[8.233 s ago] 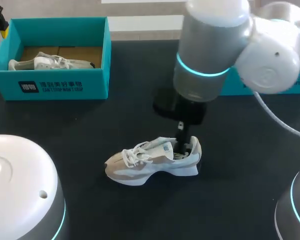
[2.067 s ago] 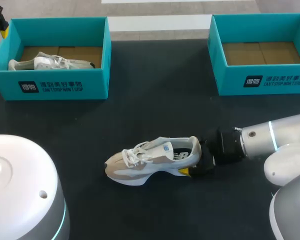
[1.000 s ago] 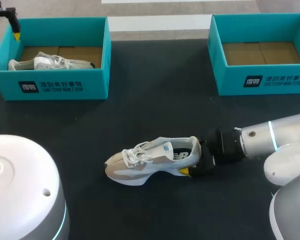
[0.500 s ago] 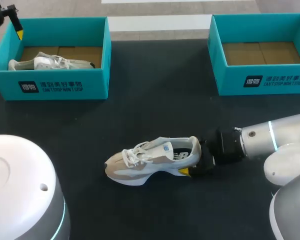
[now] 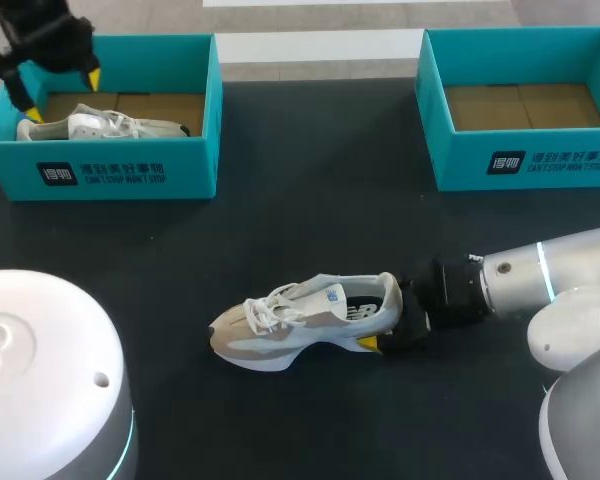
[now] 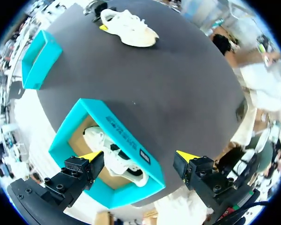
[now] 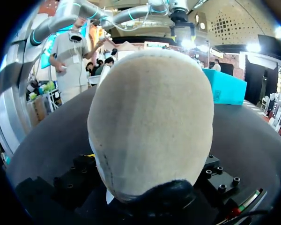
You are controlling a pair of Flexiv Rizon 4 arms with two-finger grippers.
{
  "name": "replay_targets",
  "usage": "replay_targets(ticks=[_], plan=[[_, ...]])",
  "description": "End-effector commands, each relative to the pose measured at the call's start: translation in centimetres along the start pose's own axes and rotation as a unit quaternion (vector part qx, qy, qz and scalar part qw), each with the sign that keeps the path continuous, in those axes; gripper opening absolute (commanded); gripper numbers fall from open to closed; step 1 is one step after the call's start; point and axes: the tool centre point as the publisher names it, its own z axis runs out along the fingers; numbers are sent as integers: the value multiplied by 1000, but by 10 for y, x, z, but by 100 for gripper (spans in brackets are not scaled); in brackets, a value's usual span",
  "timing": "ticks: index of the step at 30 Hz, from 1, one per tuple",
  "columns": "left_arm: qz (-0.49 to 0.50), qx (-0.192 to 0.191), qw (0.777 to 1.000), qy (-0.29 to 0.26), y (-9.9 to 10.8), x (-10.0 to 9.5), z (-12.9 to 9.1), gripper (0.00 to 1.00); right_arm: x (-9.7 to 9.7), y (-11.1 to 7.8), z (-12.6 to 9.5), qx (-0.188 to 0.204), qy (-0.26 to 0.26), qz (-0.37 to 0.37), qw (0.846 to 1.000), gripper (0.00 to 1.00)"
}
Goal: Take the shoe out of the shoebox, open the shoe tongue, remove and reinsert the insole, then place the shoe into the shoebox
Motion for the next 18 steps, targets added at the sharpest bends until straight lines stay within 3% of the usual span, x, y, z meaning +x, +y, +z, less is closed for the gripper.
replay_targets(ticks=[1, 6, 9, 14, 18], plan=[[-170, 5, 985, 11, -28, -13, -2, 100, -1, -2, 5, 2, -2, 0, 1000, 0], [-242, 11, 970, -2, -57, -29, -1, 100, -1, -2, 5, 2, -2, 0, 1000, 0], [-270, 35, 962, 10, -77, -40, 3, 100, -1, -2, 5, 2, -2, 0, 1000, 0], [-261, 64, 963, 10, -119, -65, 7, 100, -1, -2, 5, 2, -2, 0, 1000, 0], [-265, 61, 962, 5, -154, -76, 4, 100, -1, -2, 5, 2, -2, 0, 1000, 0]])
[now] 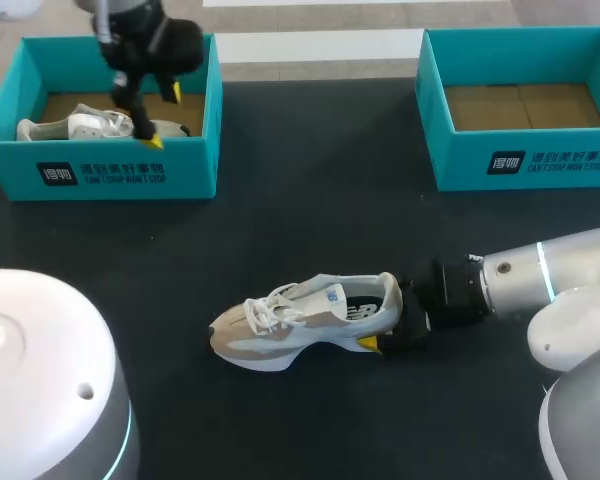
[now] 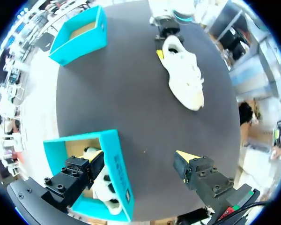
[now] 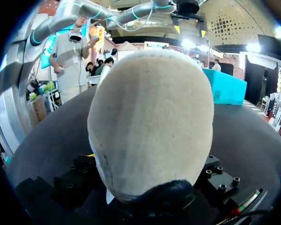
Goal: Take the shoe out of the shoebox, open the shoe tongue, remove and reinsert the insole, then place the shoe into the shoebox
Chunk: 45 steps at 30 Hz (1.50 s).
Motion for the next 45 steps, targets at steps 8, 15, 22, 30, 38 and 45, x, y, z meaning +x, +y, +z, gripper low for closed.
replay_targets(ticks=[8, 15, 22, 30, 38, 45], plan=[[-18, -16, 999, 34, -90, 18, 23, 100, -1, -2, 5, 2, -2, 0, 1000, 0], [-8, -21, 999, 38, -95, 21, 24, 100, -1, -2, 5, 2, -2, 0, 1000, 0], [-8, -21, 999, 38, -95, 21, 24, 100, -1, -2, 5, 2, -2, 0, 1000, 0], [-8, -21, 999, 38, -95, 21, 24, 100, -1, -2, 5, 2, -2, 0, 1000, 0], [-103, -6, 995, 16, -95, 39, 27, 100, -1, -2, 5, 2, -2, 0, 1000, 0], [-248, -5, 969, -23, -107, 47, 32, 100, -1, -2, 5, 2, -2, 0, 1000, 0]])
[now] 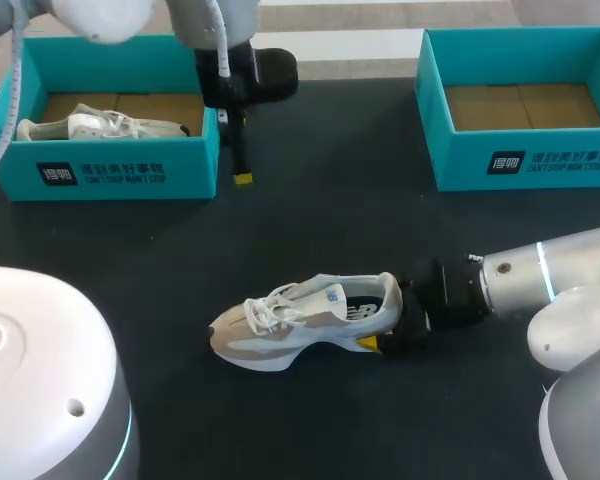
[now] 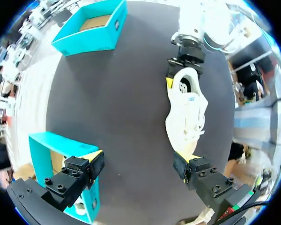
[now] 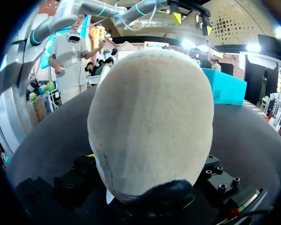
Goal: Take the shoe out of the shoebox, open the shoe tongue, remove and reinsert the insole, then place the shoe into the shoebox
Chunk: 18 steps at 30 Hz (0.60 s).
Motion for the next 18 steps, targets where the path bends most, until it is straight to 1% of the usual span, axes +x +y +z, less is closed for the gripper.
replay_targets(ticks=[1, 2, 4, 6, 7, 9, 10, 18], plan=[[-94, 13, 995, -34, -4, 13, 6, 100, -1, -2, 5, 2, -2, 0, 1000, 0], [-116, 10, 992, -44, -8, 14, 6, 100, -1, -2, 5, 2, -2, 0, 1000, 0], [-147, 17, 988, -42, -17, 17, 7, 100, -1, -2, 5, 2, -2, 0, 1000, 0], [-169, 7, 985, -43, -25, 17, 11, 100, -1, -2, 5, 2, -2, 0, 1000, 0], [-184, -7, 982, -51, -33, 18, 13, 100, -1, -2, 5, 2, -2, 0, 1000, 0], [-213, -17, 976, -51, -41, 22, 13, 100, -1, -2, 5, 2, -2, 0, 1000, 0], [-236, -33, 970, -47, -47, 25, 13, 100, -1, -2, 5, 2, -2, 0, 1000, 0], [-236, -33, 970, -47, -47, 25, 13, 100, -1, -2, 5, 2, -2, 0, 1000, 0]])
